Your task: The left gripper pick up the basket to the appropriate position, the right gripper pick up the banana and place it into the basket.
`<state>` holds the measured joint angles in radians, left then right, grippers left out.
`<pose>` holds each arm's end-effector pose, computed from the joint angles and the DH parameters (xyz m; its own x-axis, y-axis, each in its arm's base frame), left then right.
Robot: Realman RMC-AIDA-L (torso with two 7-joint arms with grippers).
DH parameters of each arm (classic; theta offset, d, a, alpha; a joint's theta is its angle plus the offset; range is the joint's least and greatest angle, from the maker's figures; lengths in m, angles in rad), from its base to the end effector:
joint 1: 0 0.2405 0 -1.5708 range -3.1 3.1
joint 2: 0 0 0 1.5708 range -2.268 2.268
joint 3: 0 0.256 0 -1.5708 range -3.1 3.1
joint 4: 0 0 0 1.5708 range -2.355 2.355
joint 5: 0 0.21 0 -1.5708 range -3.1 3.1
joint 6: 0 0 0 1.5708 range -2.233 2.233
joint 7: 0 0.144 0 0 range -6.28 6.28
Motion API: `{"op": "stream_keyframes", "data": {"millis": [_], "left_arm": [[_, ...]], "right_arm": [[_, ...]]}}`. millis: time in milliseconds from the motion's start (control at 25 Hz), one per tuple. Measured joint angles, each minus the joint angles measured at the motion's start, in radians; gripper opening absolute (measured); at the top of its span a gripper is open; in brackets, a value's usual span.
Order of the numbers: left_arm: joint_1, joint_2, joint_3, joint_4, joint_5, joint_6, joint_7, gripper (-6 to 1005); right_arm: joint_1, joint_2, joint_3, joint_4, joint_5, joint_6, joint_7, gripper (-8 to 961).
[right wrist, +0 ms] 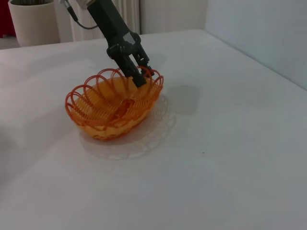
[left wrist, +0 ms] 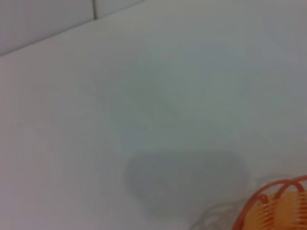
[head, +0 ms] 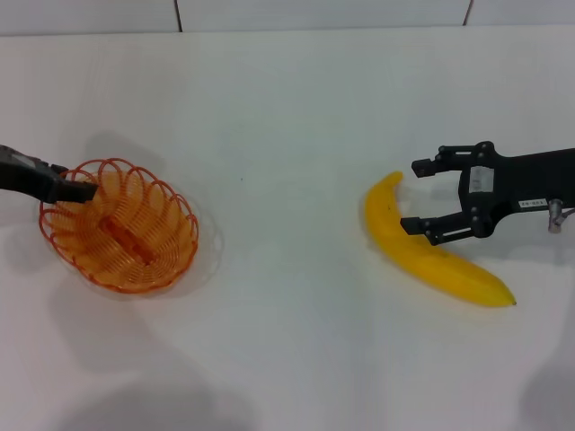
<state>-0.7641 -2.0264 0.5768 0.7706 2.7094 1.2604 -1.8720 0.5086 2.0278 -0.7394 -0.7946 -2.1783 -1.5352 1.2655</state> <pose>-0.2874 0.4082 0.0473 0.7712 0.6336 0.0611 0.5729 -0.6491 -0.5005 0.2874 0.3342 0.0273 0.9565 -0.1893 -0.2218 -0.2479 -0.9284 -0.2769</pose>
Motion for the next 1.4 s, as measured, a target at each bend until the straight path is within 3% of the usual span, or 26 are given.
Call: {"op": "stream_keyframes", "data": {"millis": [40, 480, 720, 1040, 1400], "left_arm": [[-0.001, 0.001, 0.000, 0.000, 0.001, 0.002, 0.000, 729], [-0.002, 0.001, 0.012, 0.001, 0.006, 0.010, -0.001, 250], [0.002, 0.002, 0.011, 0.030, -0.005, 0.056, 0.006, 107], [0.042, -0.002, 0.012, 0.219, -0.168, 0.267, 0.007, 76], [0.039, -0.002, 0.001, 0.228, -0.305, 0.281, -0.062, 67]], "right_arm": [[0.000, 0.000, 0.000, 0.000, 0.000, 0.000, 0.000, 881], [-0.001, 0.000, 0.000, 0.000, 0.000, 0.000, 0.003, 881], [-0.006, 0.000, 0.002, 0.000, 0.000, -0.002, 0.003, 882], [-0.007, 0.000, 0.005, 0.000, 0.000, -0.004, 0.001, 882], [0.000, 0.000, 0.001, 0.000, 0.000, -0.007, 0.001, 881]]}}
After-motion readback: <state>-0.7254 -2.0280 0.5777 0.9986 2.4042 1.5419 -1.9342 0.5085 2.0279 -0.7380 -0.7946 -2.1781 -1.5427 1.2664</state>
